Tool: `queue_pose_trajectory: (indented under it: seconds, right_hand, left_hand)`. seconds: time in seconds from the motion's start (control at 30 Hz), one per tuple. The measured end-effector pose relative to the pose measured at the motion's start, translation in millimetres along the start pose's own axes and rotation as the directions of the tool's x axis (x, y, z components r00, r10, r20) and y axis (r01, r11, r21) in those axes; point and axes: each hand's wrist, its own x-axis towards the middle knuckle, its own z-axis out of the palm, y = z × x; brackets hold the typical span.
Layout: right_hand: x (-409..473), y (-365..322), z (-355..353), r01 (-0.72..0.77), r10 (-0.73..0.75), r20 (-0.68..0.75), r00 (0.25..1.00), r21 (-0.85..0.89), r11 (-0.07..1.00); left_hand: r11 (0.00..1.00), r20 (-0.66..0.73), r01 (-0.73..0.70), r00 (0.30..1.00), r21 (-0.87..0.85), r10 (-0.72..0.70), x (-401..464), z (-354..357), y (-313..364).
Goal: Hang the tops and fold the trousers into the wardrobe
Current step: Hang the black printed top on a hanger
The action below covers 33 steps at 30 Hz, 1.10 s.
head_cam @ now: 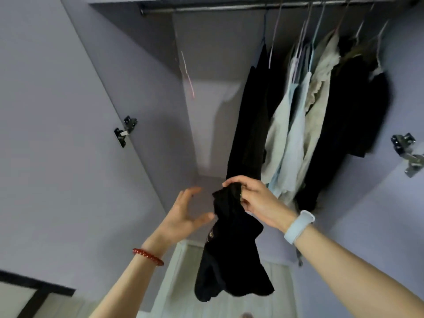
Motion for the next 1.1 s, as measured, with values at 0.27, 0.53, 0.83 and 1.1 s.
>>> queue_pose_trajectory:
  seconds: [0.27, 0.53, 0.83, 1.1]
  right_hand:
    - [44.9, -27.2, -21.7, 0.266, -0.275, 0.002, 0.962, -0.251, 0.931]
    - [72.9, 6.5, -48.5, 0.237, -0.164, 0.192, 0.968, -0.469, 0.851]
    - [120.2, -51.6, -24.3, 0.327, -0.36, 0.061, 0.931, -0.579, 0.747]
    - [162.4, -78.4, -12.1, 0.259, -0.244, 0.109, 0.964, -0.599, 0.758]
  left_hand:
    - [0.986, -0.126, -0.129, 0.985, -0.101, 0.116, 46.8, 9.0, 39.1]
    - [0.937, -0.285, -0.199, 0.952, -0.287, 0.115, 80.8, -15.1, 82.3]
    - [0.94, -0.2, 0.024, 0.975, -0.341, -0.098, 83.0, -75.7, 48.7]
    - [0.961, -0.366, -0.065, 0.93, -0.267, -0.039, 85.3, -132.6, 49.8]
